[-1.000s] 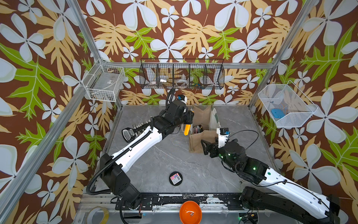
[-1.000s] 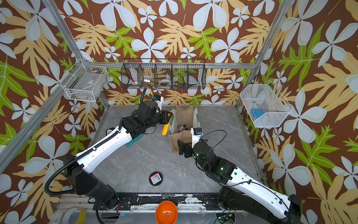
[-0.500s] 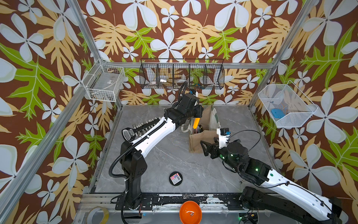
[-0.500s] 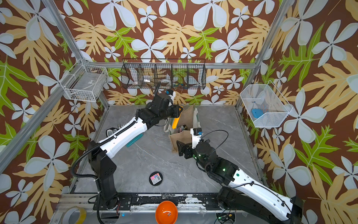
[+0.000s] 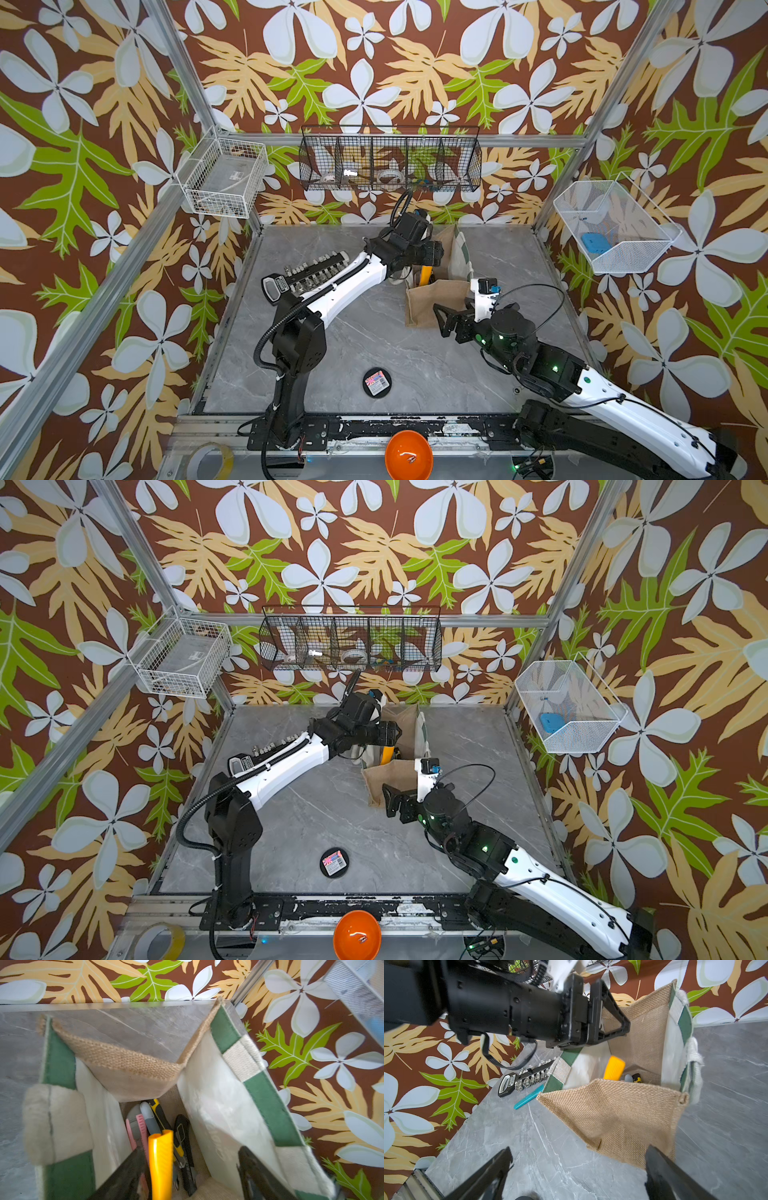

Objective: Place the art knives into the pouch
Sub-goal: Place the utility knife in the pouch, then pick up the utility knife at the center of the board.

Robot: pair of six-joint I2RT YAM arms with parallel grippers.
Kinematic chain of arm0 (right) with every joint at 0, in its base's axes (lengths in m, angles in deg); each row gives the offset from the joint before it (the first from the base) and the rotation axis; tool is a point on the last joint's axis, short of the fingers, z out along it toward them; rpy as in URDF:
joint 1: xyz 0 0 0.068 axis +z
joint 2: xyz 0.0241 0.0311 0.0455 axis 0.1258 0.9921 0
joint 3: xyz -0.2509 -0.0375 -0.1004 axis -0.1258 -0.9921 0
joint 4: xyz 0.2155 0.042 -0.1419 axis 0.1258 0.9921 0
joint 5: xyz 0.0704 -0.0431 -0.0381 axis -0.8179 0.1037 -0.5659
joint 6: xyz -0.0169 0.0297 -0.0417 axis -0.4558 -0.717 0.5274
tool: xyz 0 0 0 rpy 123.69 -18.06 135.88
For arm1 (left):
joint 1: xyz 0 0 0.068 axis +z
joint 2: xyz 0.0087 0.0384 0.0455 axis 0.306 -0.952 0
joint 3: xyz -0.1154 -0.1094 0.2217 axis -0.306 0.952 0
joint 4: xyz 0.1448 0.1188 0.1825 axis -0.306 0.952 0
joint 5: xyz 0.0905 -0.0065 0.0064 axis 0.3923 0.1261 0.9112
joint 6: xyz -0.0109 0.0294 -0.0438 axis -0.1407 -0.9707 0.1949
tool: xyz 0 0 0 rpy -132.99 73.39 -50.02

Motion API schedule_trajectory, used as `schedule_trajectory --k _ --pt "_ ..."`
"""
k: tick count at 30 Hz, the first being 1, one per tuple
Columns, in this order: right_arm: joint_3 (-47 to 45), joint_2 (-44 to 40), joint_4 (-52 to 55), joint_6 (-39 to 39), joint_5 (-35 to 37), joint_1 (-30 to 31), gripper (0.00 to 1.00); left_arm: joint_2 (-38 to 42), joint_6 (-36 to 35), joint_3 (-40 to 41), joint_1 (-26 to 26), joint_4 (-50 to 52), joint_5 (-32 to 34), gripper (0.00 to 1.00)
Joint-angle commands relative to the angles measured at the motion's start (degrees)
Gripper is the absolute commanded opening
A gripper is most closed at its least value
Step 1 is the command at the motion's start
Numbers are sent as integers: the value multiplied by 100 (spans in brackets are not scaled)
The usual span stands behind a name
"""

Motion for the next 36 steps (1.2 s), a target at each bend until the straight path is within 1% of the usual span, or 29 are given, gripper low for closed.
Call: schedule_trajectory --k 1,3,5,8,11,13,14,18,20,23,24,26,28,31,34,36 --pt "140 116 24 -25 34 2 100 419 -206 -31 -27 -137 -133 100" --pt "222 205 45 -23 35 0 100 741 -322 27 -27 -96 2 100" --pt "280 260 15 -10 35 0 100 1099 -496 156 -27 3 287 100" --pt "397 346 -98 58 -5 1 100 1779 -753 651 -34 34 1055 100" --pt "514 426 -275 148 -33 2 100 2451 -832 1319 -12 -69 2002 100" --pt "544 466 -427 184 -32 14 100 2789 -767 1643 -1 -35 2374 100" --pt "551 492 -498 190 -20 4 100 2930 -744 1801 7 -81 2440 100" --pt "669 588 -729 126 -170 5 99 3370 -521 2553 202 -357 2310 100" --pt "720 606 -746 58 -244 5 98 3480 -370 2823 395 -362 2146 100" --pt "705 549 -737 -76 -273 10 98 3638 -193 3253 703 -454 2185 100" --pt "696 508 -719 -123 -296 5 98 3691 -145 3443 802 -560 2194 100" --pt "663 402 -695 -192 -374 8 98 3767 -32 3824 1078 -848 2011 100" --pt "609 288 -650 -242 -420 4 98 3778 66 4172 1410 -1059 1738 100" --pt "461 63 -612 -351 -464 0 98 3679 134 4533 1751 -1139 1562 100" --pt "214 -182 -684 -476 -465 5 98 3611 78 4891 1949 -1308 1249 100" --pt "64 -319 -724 -542 -434 4 98 3569 85 5058 2001 -1352 1208 100"
